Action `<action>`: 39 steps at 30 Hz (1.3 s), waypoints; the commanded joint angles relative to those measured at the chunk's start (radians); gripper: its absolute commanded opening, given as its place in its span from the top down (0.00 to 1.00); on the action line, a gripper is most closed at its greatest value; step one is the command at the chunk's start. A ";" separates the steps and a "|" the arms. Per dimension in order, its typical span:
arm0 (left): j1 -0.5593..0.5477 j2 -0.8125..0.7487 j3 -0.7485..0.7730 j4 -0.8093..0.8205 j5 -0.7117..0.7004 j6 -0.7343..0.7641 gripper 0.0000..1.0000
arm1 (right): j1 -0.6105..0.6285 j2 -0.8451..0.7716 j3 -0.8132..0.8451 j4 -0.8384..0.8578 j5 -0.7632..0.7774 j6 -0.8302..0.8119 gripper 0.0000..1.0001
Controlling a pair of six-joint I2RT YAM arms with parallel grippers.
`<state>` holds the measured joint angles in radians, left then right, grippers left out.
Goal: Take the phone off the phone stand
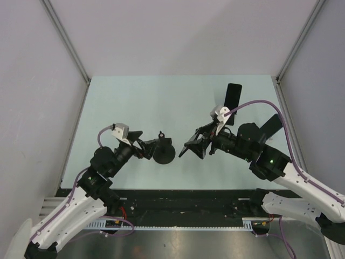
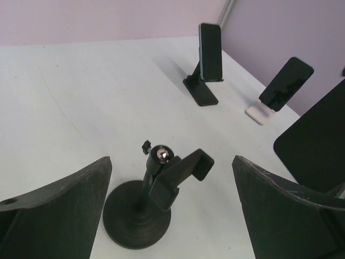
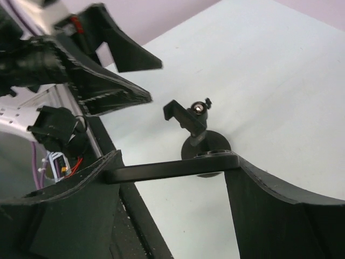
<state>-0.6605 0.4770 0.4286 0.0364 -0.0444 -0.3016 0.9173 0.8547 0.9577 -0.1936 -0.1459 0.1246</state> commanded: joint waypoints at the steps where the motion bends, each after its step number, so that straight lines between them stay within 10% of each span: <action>1: 0.006 -0.003 0.110 -0.001 0.037 0.093 0.00 | -0.004 -0.023 0.075 -0.039 0.175 0.093 1.00; 28: -0.108 0.633 0.472 0.157 0.377 0.458 0.05 | -0.245 0.300 0.302 -0.112 0.197 0.359 1.00; 39: -0.106 0.811 0.544 0.229 0.386 0.476 0.36 | -0.252 0.342 0.300 -0.040 0.177 0.382 1.00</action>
<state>-0.7624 1.2716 0.9195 0.1936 0.3008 0.1101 0.6701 1.1965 1.2011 -0.3515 0.0437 0.4759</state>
